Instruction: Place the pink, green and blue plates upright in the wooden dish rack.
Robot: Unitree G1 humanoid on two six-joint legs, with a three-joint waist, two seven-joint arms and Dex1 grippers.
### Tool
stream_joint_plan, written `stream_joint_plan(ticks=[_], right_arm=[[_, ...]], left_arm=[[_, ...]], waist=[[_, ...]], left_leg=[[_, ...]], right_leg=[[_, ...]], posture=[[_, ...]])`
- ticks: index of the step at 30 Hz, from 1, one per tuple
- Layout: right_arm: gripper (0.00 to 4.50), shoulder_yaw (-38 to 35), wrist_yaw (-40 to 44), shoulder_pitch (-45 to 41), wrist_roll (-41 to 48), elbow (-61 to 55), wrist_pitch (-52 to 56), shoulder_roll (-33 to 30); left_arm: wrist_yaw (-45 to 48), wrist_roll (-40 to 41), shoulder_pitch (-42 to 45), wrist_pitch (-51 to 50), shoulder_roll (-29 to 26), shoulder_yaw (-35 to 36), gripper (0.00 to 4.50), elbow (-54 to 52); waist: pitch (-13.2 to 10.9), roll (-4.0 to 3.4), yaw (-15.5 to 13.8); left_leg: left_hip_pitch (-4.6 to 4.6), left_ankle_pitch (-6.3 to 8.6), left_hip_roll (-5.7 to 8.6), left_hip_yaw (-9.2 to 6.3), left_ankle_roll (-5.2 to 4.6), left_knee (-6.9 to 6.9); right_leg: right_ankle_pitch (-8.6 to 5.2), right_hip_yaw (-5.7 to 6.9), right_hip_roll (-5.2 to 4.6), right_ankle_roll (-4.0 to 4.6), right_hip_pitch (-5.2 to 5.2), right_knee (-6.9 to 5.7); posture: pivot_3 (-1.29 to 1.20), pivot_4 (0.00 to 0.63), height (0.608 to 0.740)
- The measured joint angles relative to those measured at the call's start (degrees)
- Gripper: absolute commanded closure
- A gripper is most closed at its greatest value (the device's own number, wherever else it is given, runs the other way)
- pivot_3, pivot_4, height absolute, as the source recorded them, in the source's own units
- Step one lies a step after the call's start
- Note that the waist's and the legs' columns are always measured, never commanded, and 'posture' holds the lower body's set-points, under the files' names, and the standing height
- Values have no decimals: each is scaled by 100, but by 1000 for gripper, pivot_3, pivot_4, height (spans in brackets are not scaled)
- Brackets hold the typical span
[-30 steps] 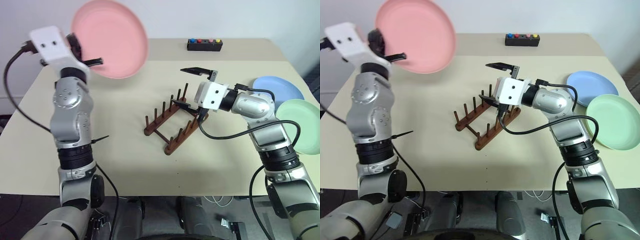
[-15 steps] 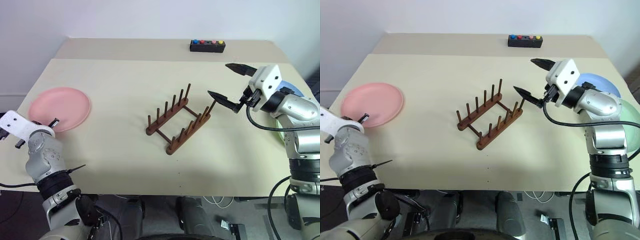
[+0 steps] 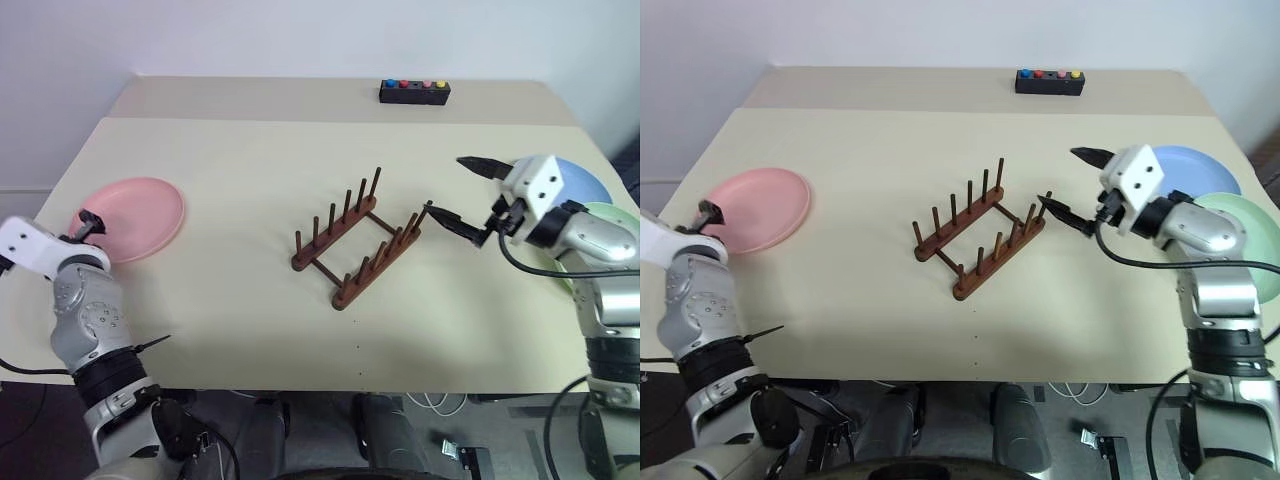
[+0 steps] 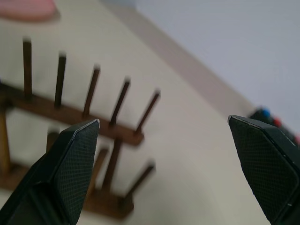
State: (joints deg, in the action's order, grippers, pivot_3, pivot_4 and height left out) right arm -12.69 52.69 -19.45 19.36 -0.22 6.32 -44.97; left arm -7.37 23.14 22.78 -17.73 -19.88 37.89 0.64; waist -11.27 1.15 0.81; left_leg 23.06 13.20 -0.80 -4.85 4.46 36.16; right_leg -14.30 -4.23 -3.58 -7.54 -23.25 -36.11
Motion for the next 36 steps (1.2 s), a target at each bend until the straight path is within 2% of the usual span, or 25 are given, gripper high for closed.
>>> stream_joint_plan(ticks=[3,6,9,11,14,18,24,27,32,36], right_arm=[[0,-329,111,215,240,47,176,-84],[0,-503,194,448,391,61,325,-125],[0,-594,278,766,454,44,471,-144],[0,-590,403,1039,483,-11,628,-189],[0,-552,518,1233,574,-196,820,-195],[0,-509,543,1362,614,-423,942,-190],[0,-440,467,1735,671,-753,1086,-102],[0,-439,385,1751,687,-895,1119,-92],[0,-440,248,1957,765,-1146,1216,34],[0,-441,165,2077,796,-1219,1264,46]], left_arm=[[1247,161,-428,187,-491,-536,28,-645],[2934,622,-1339,-67,-1043,-1369,28,-1385],[4657,868,-2834,-684,-2198,-2555,28,-2273],[5254,678,-3274,-785,-2603,-3215,28,-2444],[5549,103,-3030,-632,-2789,-3854,28,-2454],[5607,-151,-2243,-589,-2146,-4680,28,-2389],[5302,-908,-1470,-578,-1470,-5459,28,-1899],[5188,-1119,-1320,-572,-1270,-5565,28,-1757],[4673,-1313,-1112,-708,-429,-5698,28,-1452],[4287,-1491,-1067,-848,-40,-5735,28,-1373]], waist=[[3,-5,14],[4,-8,30],[3,-12,123],[1,-14,146],[3,-24,114],[3,-20,90],[4,-23,88],[5,-24,73],[6,-21,-29],[8,-23,-14]], left_leg=[[-9,0,-1,6,0,-3],[-18,1,-2,12,-1,-11],[-28,4,-7,26,-6,-26],[-31,4,-10,26,-7,-26],[-41,5,-9,28,-7,-4],[-40,6,-7,31,-9,-1],[-48,10,-8,28,-15,-11],[-60,10,-7,28,-15,-3],[-59,10,0,26,-15,7],[-64,10,0,22,-15,4]], right_leg=[[-1,-5,0,3,5,-1],[-11,-11,0,20,8,1],[-19,-23,1,31,3,0],[-29,-23,3,50,2,-2],[-30,-23,1,50,19,-3],[-29,-24,-1,47,31,6],[-31,-25,4,39,29,-2],[-33,-25,3,39,45,-1],[-35,-26,-2,34,57,4],[-35,-25,1,34,58,0]], posture=[[0,150,730],[0,150,730],[0,150,730],[0,150,730],[0,150,730],[0,150,730],[0,150,730],[0,150,730],[0,150,730],[0,150,730]])
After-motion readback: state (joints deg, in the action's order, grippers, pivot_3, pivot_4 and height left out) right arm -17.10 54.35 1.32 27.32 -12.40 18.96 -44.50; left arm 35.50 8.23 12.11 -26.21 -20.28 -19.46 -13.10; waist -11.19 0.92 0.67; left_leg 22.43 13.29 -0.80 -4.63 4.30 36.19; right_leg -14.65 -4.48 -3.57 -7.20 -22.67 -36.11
